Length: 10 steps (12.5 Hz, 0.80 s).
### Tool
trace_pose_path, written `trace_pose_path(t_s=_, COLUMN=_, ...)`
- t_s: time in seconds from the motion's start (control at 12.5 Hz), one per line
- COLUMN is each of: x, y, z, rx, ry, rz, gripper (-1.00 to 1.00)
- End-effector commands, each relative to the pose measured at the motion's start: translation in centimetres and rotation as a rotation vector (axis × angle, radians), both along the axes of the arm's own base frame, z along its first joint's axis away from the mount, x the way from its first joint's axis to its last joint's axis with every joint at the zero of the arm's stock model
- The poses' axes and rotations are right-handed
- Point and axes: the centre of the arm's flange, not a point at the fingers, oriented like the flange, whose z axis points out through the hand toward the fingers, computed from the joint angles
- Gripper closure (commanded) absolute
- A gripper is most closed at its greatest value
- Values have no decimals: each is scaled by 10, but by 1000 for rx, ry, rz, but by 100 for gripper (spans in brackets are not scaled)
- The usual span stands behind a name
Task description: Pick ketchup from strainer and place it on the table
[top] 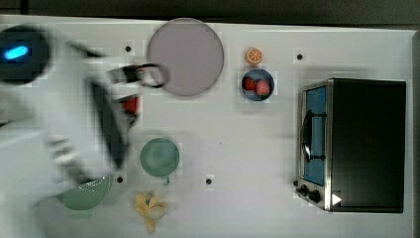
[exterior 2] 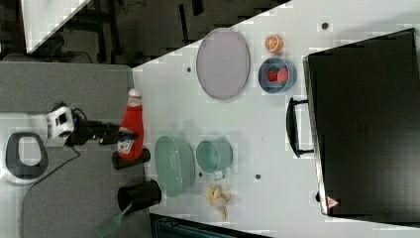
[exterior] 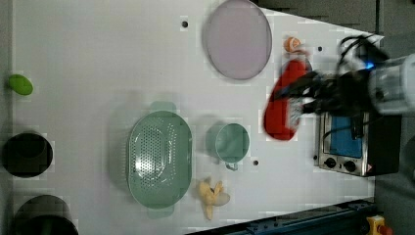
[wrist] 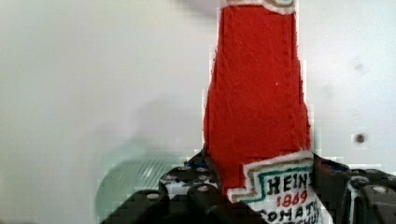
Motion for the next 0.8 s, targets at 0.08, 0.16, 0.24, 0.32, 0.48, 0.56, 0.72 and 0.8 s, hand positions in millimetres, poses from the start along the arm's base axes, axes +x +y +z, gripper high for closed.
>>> trace_pose_path(t_s=0.08, x=14, y=-70, z=3, rx=-15, ry=-5, rz=-56, gripper=-21)
trace_pose_path(t_s=0.16, x=16, y=-93, z=-4, rx=-18, ry=8, rz=-60, gripper=-21)
trace_pose_path(t_s=0.24, x=16, y=-115, z=-14, rx=-19, ry=24, rz=-53, gripper=-21)
trace_pose_path(t_s=0.32, x=15, y=-136, z=-24, rx=-19, ry=40, rz=-43, gripper=-21)
trace_pose_path(t_s=0.48, x=11, y=-172, z=-46, rx=-18, ry=63, rz=-47, gripper=-21)
trace_pose_path(t_s=0.56, x=8, y=-187, z=-59, rx=-19, ry=73, rz=-69, gripper=-21)
trace_pose_path(t_s=0.72, x=0, y=-211, z=-89, rx=-21, ry=66, rz=-105, gripper=-21)
trace_pose_path(t_s=0.8, x=-5, y=-218, z=-107, rx=-20, ry=55, rz=-112, gripper=-21)
